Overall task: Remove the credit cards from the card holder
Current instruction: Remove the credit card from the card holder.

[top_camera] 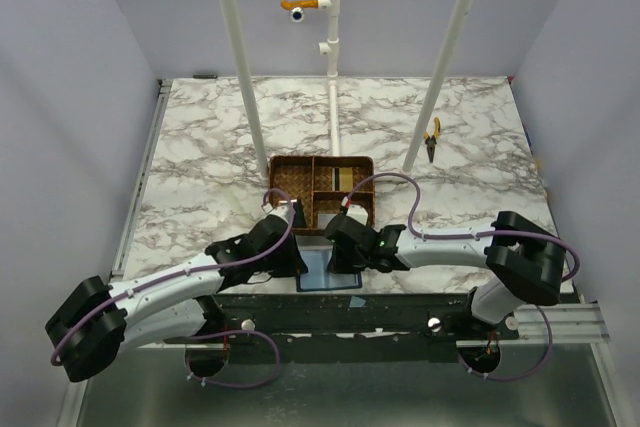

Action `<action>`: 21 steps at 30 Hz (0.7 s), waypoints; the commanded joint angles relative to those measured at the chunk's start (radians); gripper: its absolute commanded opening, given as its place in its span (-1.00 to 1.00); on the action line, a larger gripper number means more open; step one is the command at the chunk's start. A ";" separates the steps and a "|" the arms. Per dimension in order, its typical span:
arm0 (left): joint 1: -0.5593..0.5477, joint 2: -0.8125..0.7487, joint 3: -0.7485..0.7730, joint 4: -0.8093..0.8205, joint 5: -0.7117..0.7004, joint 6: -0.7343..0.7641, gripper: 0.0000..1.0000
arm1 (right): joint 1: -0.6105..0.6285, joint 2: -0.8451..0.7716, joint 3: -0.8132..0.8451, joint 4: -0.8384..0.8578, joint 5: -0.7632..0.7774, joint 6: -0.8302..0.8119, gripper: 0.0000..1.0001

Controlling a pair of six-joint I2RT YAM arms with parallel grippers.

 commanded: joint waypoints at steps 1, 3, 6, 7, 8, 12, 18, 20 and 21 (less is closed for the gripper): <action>-0.008 -0.002 0.038 0.054 0.057 0.034 -0.77 | 0.006 0.019 -0.006 0.014 -0.020 -0.009 -0.99; -0.013 0.026 0.037 0.084 0.073 0.035 -0.77 | 0.007 0.020 -0.012 0.024 -0.027 -0.005 -0.99; -0.032 0.064 0.042 0.139 0.083 0.024 -0.77 | 0.006 0.018 -0.019 0.034 -0.034 0.001 -0.99; -0.040 0.080 0.045 0.150 0.081 0.020 -0.77 | 0.006 0.013 -0.020 0.034 -0.033 0.004 -0.99; -0.048 0.094 0.047 0.166 0.076 0.018 -0.77 | 0.006 0.013 -0.022 0.034 -0.032 0.005 -0.99; -0.068 0.161 0.043 0.224 0.076 0.003 -0.78 | 0.007 0.007 -0.027 0.034 -0.034 0.010 -0.99; -0.085 0.222 0.022 0.320 0.083 -0.026 -0.80 | 0.007 0.001 -0.040 0.037 -0.035 0.023 -0.99; -0.086 0.237 0.022 0.318 0.078 -0.032 -0.81 | 0.008 -0.001 -0.040 0.038 -0.034 0.025 -0.99; -0.087 0.245 0.027 0.301 0.068 -0.035 -0.83 | 0.007 -0.002 -0.040 0.037 -0.034 0.025 -0.99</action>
